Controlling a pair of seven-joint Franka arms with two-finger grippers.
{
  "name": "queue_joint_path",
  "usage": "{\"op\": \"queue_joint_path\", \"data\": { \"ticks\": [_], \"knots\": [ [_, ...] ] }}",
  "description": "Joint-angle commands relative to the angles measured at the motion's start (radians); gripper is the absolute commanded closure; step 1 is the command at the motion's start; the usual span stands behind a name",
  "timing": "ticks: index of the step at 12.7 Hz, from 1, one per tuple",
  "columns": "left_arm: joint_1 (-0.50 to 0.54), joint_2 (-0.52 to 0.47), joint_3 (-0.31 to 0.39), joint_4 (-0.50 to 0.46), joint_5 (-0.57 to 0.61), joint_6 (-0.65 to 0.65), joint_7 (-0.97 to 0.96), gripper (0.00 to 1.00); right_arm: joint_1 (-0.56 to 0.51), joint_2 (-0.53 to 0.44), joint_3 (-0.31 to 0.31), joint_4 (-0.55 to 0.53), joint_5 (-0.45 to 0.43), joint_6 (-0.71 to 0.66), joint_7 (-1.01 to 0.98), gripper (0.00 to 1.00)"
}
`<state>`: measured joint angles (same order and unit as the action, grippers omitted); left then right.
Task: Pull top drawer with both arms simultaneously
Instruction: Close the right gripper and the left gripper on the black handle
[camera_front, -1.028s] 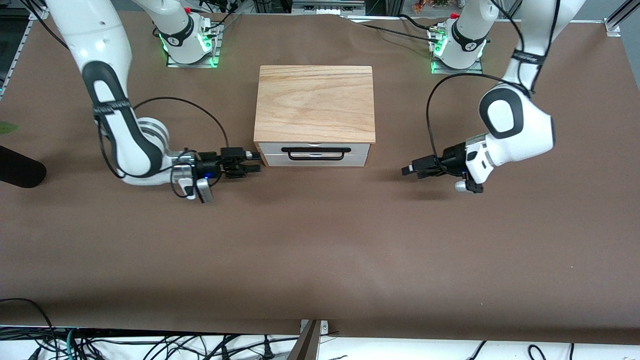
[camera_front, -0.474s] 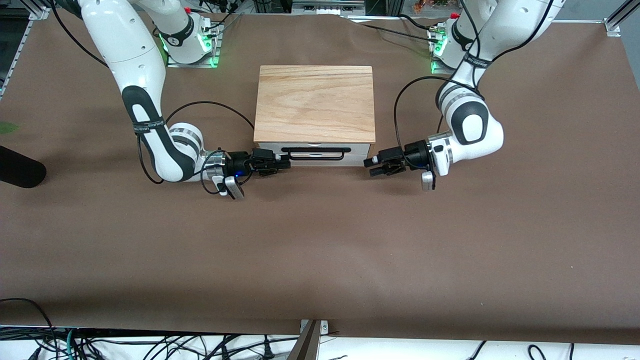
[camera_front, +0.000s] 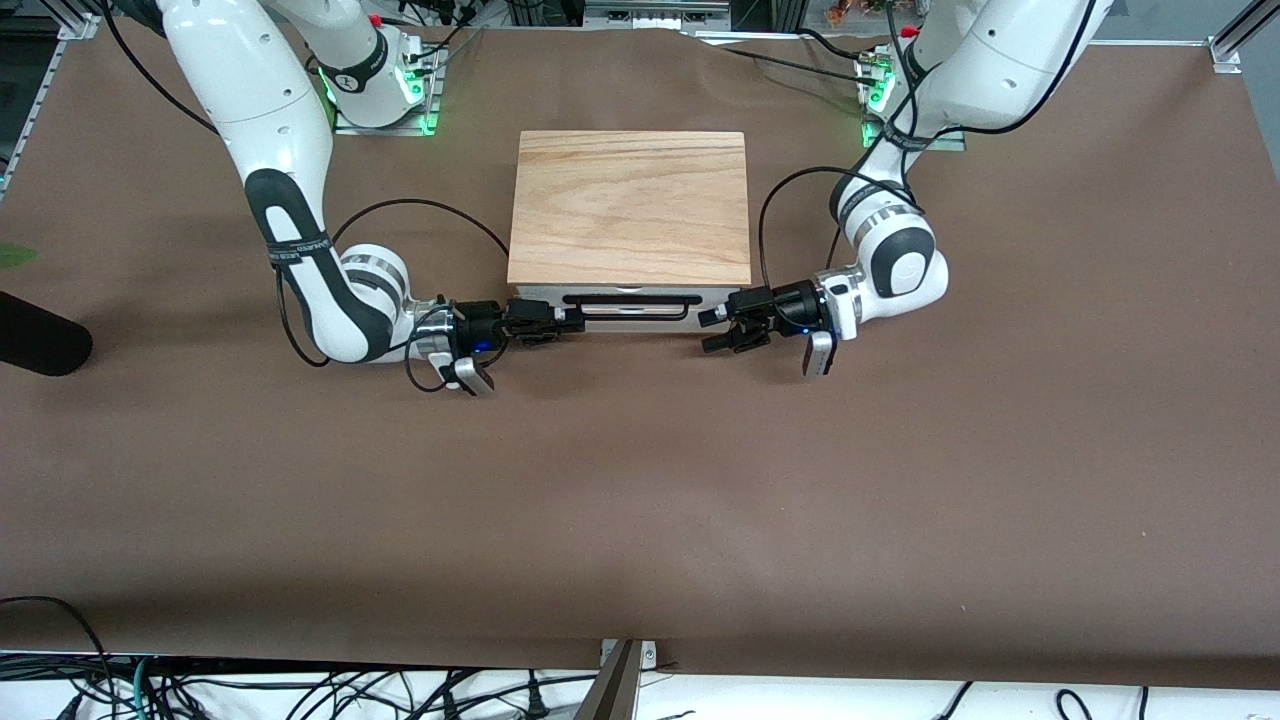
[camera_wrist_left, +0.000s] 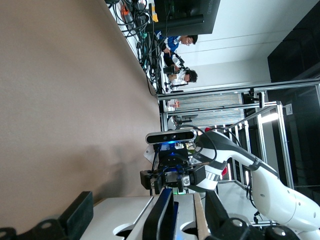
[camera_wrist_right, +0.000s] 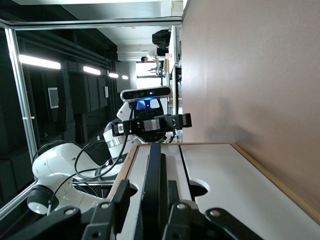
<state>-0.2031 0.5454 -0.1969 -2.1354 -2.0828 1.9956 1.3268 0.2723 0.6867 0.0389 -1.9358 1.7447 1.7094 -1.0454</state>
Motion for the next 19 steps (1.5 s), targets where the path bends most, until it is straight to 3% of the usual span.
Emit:
{"op": "queue_joint_path", "data": {
  "ticks": [1, 5, 13, 15, 16, 19],
  "knots": [
    [-0.006, 0.013, 0.005, 0.002, -0.031, -0.055, 0.043, 0.08, 0.022, -0.045, 0.001, -0.025, 0.004, 0.052, 0.021, 0.63],
    [-0.028, 0.060, -0.001, 0.002, -0.030, -0.101, 0.083, 0.35, 0.036, -0.049, -0.001, -0.025, -0.032, 0.082, 0.008, 0.64],
    [-0.030, 0.070, -0.039, -0.021, -0.031, -0.100, 0.081, 0.44, 0.036, -0.076, -0.002, -0.029, -0.093, 0.104, 0.008, 0.78],
    [-0.029, 0.061, -0.050, -0.038, -0.031, -0.100, 0.084, 0.44, 0.035, -0.076, -0.002, -0.029, -0.093, 0.099, 0.005, 0.88],
    [-0.022, 0.051, -0.055, -0.055, -0.031, -0.100, 0.086, 0.57, 0.035, -0.076, -0.002, -0.029, -0.093, 0.099, 0.001, 0.96],
    [-0.010, 0.024, -0.076, -0.083, -0.031, -0.100, 0.086, 0.62, 0.035, -0.076, -0.002, -0.025, -0.094, 0.088, -0.018, 1.00]
  ]
}}
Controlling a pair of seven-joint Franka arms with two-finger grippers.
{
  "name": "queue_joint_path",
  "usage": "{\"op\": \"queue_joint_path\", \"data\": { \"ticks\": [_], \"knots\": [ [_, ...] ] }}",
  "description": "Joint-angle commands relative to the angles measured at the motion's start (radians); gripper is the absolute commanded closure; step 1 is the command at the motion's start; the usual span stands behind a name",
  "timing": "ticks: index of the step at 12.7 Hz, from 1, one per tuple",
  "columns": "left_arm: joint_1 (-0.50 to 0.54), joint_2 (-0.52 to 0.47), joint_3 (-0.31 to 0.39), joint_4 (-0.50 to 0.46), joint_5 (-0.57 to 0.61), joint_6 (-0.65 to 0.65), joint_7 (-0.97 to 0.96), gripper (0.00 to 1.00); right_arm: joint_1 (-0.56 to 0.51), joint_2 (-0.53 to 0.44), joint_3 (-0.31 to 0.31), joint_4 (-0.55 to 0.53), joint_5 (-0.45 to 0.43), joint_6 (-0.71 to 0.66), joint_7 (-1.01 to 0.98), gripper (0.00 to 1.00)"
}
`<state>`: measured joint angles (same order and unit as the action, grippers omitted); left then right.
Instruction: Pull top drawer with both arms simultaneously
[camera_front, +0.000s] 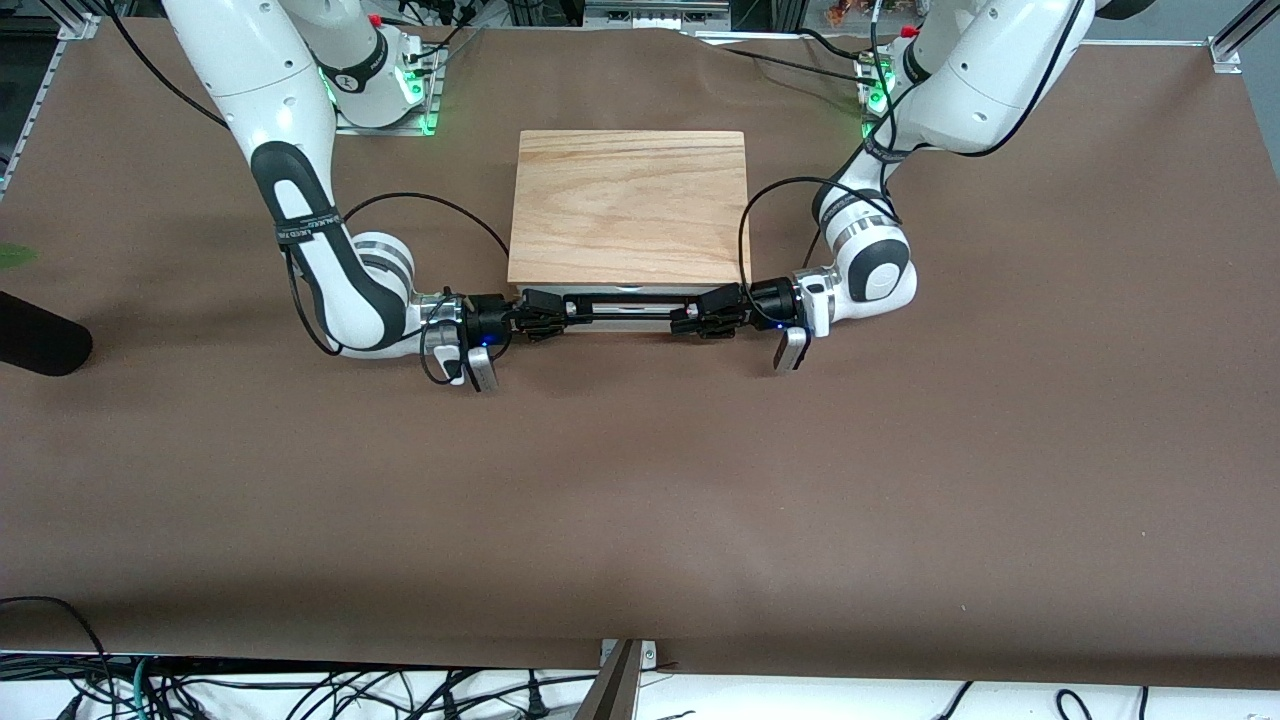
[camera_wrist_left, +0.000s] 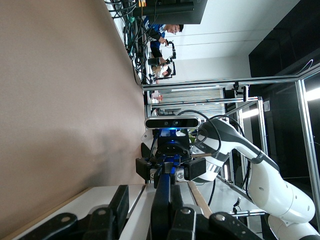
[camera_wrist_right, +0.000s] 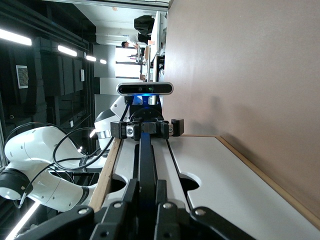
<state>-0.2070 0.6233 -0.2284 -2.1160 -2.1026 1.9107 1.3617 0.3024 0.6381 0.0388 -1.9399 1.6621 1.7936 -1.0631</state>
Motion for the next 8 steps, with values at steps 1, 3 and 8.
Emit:
{"op": "queue_joint_path", "data": {
  "ticks": [1, 3, 8],
  "knots": [
    [-0.005, -0.059, -0.045, -0.111, -0.011, -0.015, 0.050, 0.62, 0.004, -0.028, -0.003, -0.020, -0.011, 0.004, -0.015, 1.00],
    [0.004, -0.068, -0.068, -0.125, -0.013, -0.015, 0.045, 0.61, 0.003, -0.028, -0.005, -0.019, -0.011, 0.003, -0.021, 1.00],
    [0.023, -0.093, -0.082, -0.159, -0.010, -0.013, 0.049, 0.74, 0.003, -0.028, -0.010, -0.011, -0.010, 0.003, -0.021, 1.00]
  ]
}}
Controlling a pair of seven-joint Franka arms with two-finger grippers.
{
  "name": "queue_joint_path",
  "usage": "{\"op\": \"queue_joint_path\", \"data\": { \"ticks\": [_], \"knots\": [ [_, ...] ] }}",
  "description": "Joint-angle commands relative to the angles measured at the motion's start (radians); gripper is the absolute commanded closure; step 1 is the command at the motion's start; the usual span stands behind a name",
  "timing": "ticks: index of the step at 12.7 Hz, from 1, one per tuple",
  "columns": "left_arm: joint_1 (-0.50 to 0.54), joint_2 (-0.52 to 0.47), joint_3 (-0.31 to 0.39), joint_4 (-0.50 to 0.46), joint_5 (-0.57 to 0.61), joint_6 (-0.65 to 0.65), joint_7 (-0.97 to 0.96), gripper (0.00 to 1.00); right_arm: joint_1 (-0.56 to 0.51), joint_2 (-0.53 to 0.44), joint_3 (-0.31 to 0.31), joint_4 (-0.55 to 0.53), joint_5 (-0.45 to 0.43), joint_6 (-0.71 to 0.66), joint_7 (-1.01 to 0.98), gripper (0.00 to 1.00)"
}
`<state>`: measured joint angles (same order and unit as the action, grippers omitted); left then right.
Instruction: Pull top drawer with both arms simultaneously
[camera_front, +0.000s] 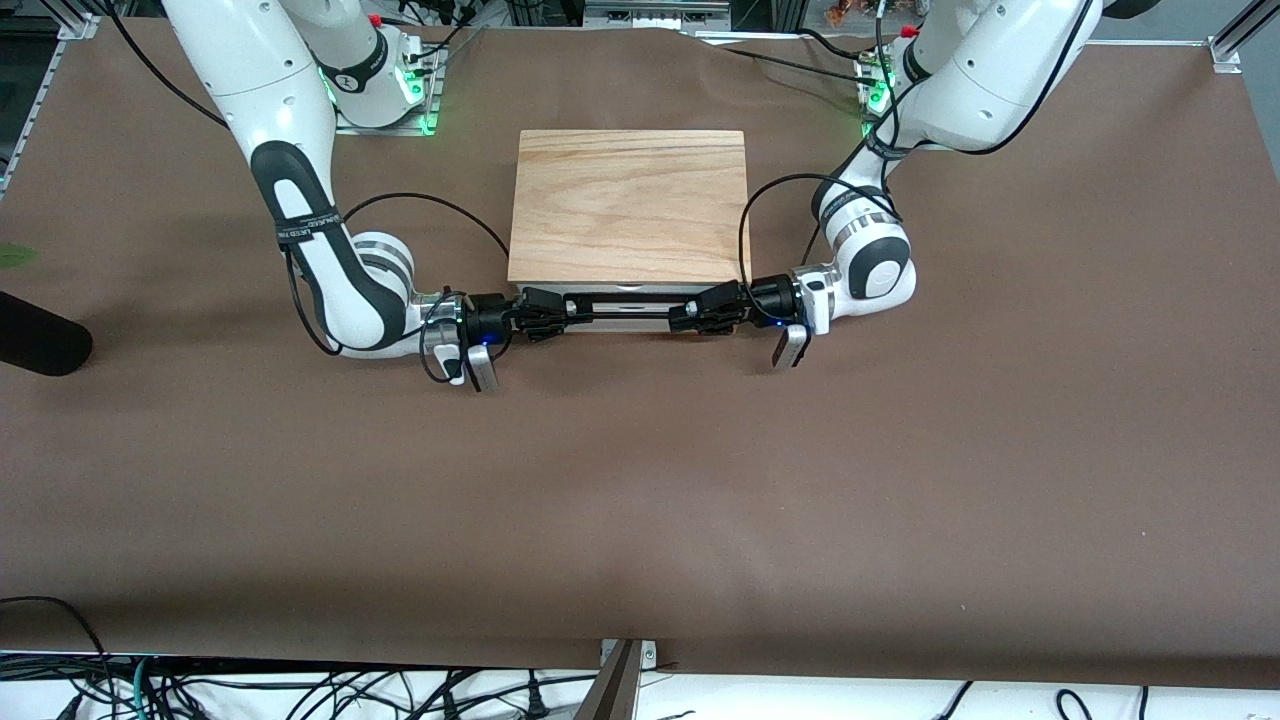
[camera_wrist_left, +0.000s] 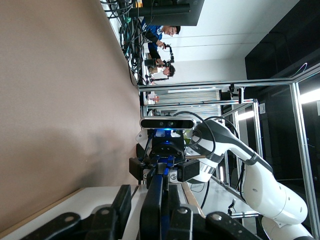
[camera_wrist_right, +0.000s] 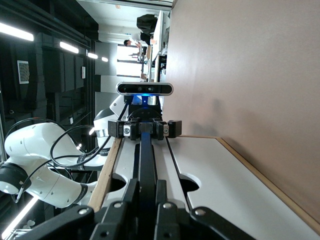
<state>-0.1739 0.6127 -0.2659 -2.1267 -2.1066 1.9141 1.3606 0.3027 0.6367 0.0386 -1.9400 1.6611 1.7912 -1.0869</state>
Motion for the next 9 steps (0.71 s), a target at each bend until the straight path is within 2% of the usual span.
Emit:
{"op": "queue_joint_path", "data": {
  "ticks": [1, 4, 5, 6, 7, 9],
  "knots": [
    [-0.010, -0.080, -0.044, -0.150, -0.006, -0.017, 0.052, 0.78, 0.003, -0.026, -0.009, -0.010, -0.009, 0.005, 0.002, 1.00],
    [-0.010, -0.076, -0.044, -0.153, -0.001, -0.017, 0.055, 0.79, 0.001, -0.026, -0.009, -0.008, -0.009, 0.005, 0.002, 1.00],
    [-0.010, -0.071, -0.044, -0.153, 0.002, -0.015, 0.055, 0.85, -0.002, -0.026, -0.009, -0.008, -0.009, 0.005, -0.001, 1.00],
    [-0.012, -0.065, -0.042, -0.153, 0.005, -0.014, 0.057, 0.96, -0.004, -0.026, -0.009, -0.001, -0.011, 0.001, 0.001, 1.00],
    [-0.012, -0.065, -0.042, -0.153, 0.008, -0.009, 0.060, 1.00, -0.007, -0.026, -0.009, 0.004, -0.009, -0.003, 0.004, 1.00],
    [-0.012, -0.060, -0.041, -0.153, 0.008, -0.007, 0.075, 1.00, -0.008, -0.026, -0.009, 0.006, -0.009, -0.003, 0.010, 1.00]
  ]
}}
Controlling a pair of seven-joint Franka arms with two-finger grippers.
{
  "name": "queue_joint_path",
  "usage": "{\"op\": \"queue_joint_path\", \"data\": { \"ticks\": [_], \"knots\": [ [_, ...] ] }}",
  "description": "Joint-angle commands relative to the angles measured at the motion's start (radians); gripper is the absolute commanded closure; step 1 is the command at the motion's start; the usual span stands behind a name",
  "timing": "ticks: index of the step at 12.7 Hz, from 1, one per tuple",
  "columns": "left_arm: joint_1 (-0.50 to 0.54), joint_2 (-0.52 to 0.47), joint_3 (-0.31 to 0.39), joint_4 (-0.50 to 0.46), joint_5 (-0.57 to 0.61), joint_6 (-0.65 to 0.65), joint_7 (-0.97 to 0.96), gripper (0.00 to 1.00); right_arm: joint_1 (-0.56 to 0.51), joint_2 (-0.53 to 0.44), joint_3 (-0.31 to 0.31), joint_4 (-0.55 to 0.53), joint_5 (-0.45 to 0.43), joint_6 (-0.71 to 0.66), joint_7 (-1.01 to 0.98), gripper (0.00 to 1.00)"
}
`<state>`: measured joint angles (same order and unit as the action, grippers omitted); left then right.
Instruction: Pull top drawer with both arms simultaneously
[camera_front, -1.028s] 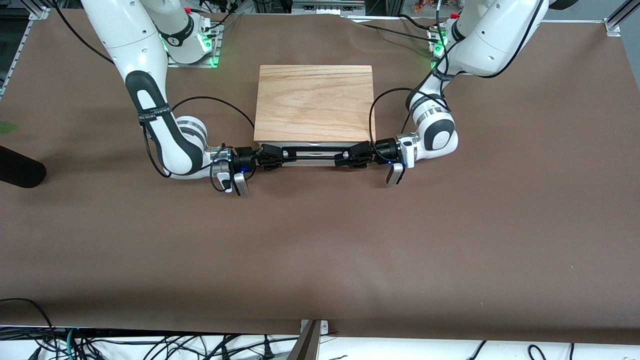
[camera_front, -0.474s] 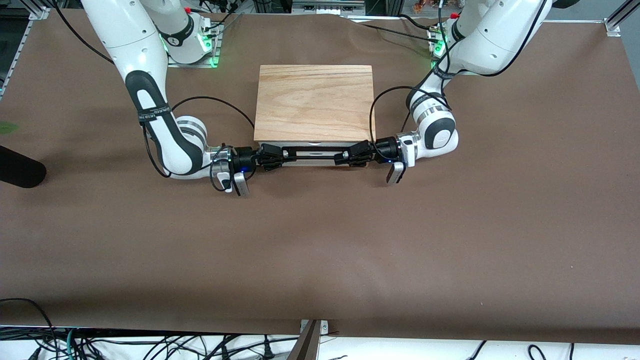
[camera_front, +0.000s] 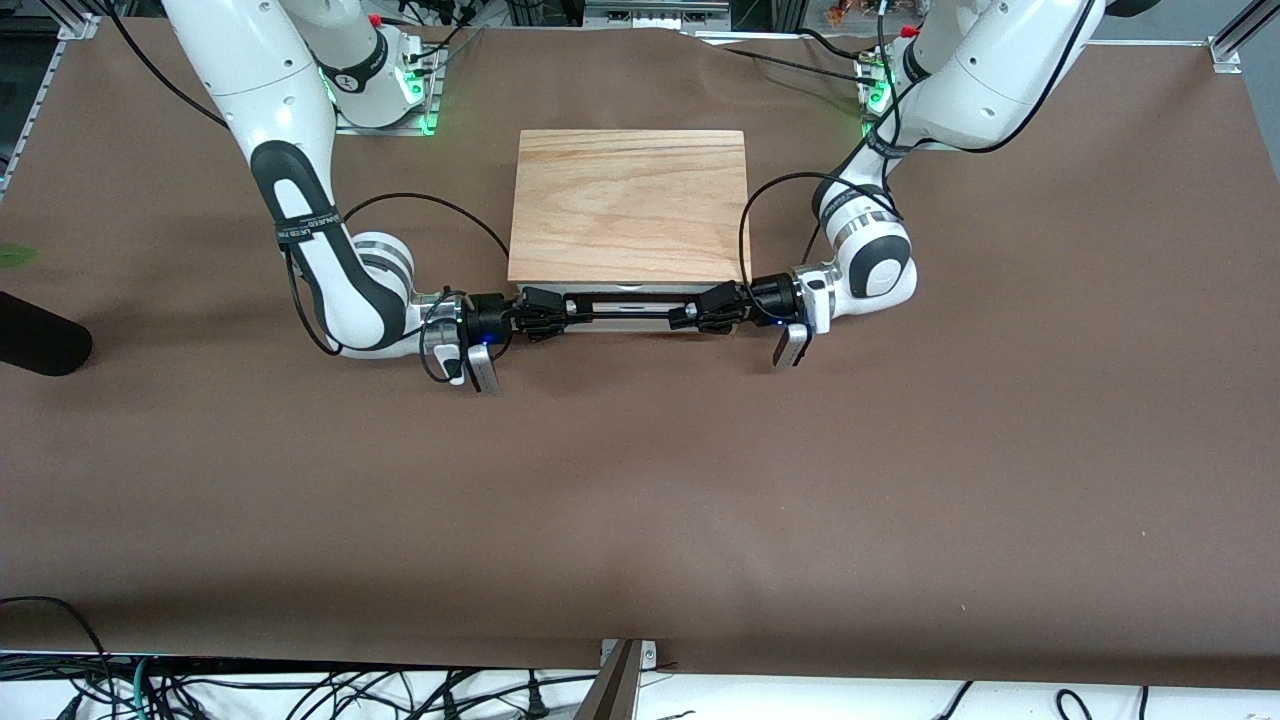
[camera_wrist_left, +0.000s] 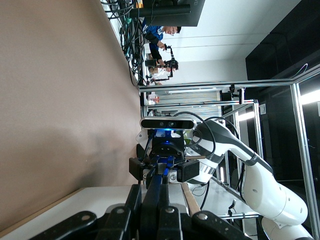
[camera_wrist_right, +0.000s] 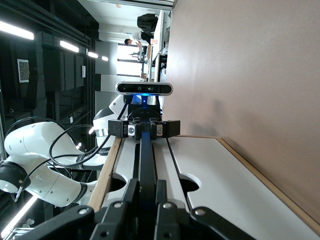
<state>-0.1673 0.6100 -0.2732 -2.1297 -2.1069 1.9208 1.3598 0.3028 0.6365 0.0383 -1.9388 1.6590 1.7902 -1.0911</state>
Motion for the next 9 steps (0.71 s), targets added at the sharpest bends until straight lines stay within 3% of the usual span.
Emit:
{"op": "queue_joint_path", "data": {
  "ticks": [1, 9],
  "knots": [
    [-0.018, -0.058, -0.029, -0.148, 0.010, -0.014, 0.076, 1.00, -0.008, -0.024, -0.009, 0.009, -0.007, -0.002, 0.016, 1.00],
    [-0.018, -0.041, 0.002, -0.124, 0.016, -0.009, 0.053, 1.00, -0.031, -0.003, -0.011, 0.079, -0.007, -0.002, 0.027, 1.00]
  ]
}}
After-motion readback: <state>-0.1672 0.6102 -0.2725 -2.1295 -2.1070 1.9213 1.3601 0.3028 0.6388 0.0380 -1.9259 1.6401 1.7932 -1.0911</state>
